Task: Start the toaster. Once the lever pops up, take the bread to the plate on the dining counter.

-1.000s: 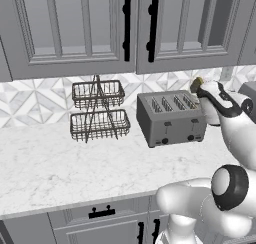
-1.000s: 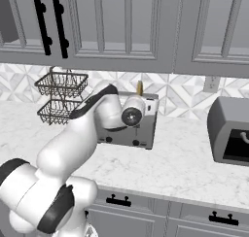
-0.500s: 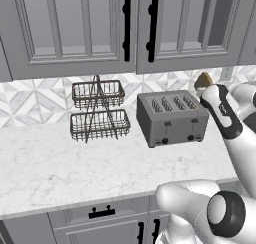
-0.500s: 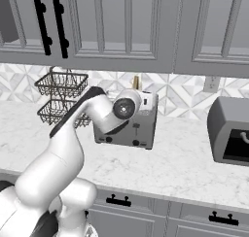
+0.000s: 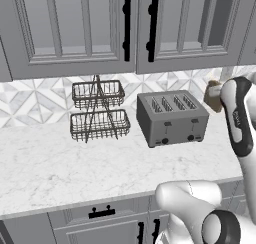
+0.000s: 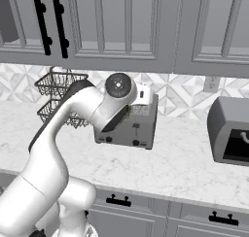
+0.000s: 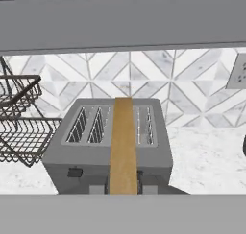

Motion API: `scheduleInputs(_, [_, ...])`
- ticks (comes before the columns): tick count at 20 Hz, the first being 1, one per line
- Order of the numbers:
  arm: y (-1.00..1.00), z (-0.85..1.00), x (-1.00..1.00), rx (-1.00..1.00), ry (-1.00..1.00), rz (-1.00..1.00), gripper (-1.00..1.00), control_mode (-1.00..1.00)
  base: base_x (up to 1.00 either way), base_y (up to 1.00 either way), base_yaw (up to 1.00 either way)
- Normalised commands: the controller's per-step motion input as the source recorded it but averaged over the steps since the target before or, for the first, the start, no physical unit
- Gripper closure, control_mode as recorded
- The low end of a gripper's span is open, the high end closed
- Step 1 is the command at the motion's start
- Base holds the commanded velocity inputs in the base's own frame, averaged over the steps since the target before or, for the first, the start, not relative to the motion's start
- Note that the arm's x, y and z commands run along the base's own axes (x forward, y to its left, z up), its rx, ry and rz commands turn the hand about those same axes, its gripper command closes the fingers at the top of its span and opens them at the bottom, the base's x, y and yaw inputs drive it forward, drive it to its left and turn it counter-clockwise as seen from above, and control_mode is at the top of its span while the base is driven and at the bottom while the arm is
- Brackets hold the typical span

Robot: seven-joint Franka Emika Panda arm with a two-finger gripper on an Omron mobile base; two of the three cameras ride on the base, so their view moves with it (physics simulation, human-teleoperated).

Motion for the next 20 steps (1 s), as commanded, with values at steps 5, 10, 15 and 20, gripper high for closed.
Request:
scheduleInputs(5, [0.05, -0.02, -1.0, -0.01, 0.0, 0.05, 1.0, -1.0, 0.0, 0.0, 0.0])
scheduleInputs(10, [0.31, 0.0, -1.0, -0.02, -0.04, 0.07, 1.0, -1.0, 0.0, 0.0, 0.0])
scheduleInputs(15, [0.86, 0.13, -0.61, -0.17, 0.05, 0.04, 1.0, -1.0, 0.0, 0.0, 0.0])
scheduleInputs(20, [0.73, 0.02, -0.14, -0.17, 0.11, -0.01, 1.0, -1.0, 0.0, 0.0, 0.0])
